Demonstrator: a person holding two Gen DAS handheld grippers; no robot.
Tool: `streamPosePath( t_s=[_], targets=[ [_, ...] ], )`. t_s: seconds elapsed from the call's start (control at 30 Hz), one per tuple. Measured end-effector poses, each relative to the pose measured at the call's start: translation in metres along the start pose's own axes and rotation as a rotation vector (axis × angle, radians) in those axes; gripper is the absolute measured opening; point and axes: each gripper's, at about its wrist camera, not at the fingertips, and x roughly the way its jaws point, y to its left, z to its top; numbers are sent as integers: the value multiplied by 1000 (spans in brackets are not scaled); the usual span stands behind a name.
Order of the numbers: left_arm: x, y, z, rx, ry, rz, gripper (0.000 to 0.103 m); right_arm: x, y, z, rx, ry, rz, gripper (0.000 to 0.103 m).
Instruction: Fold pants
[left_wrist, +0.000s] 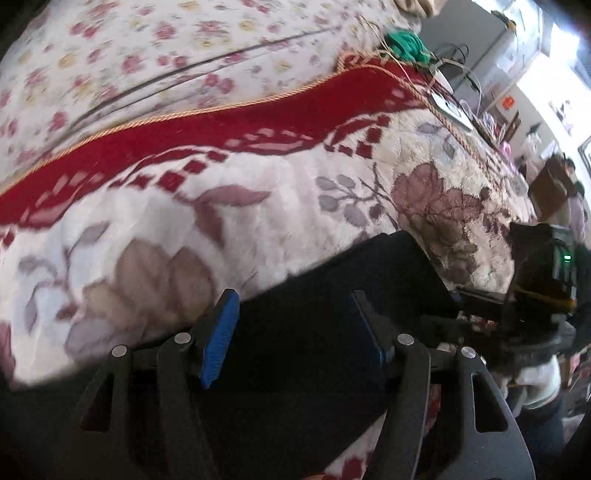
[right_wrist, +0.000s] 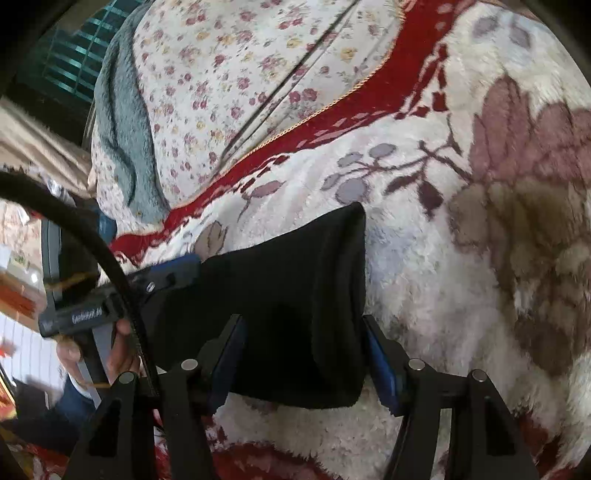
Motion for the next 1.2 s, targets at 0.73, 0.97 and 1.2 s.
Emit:
streamPosePath(
  t_s=[0.73,0.97,1.2],
  targets=[
    [59,-34,15,336,144,-104,87,-2,-10,-11,-100,65,57,65],
    [66,-50,10,429,151,-75,98,0,-12,-9,-92,70,71,66],
    [64,-47,9,453,144,-98,97,1,-15,-9,-83,71,88,65]
  ],
)
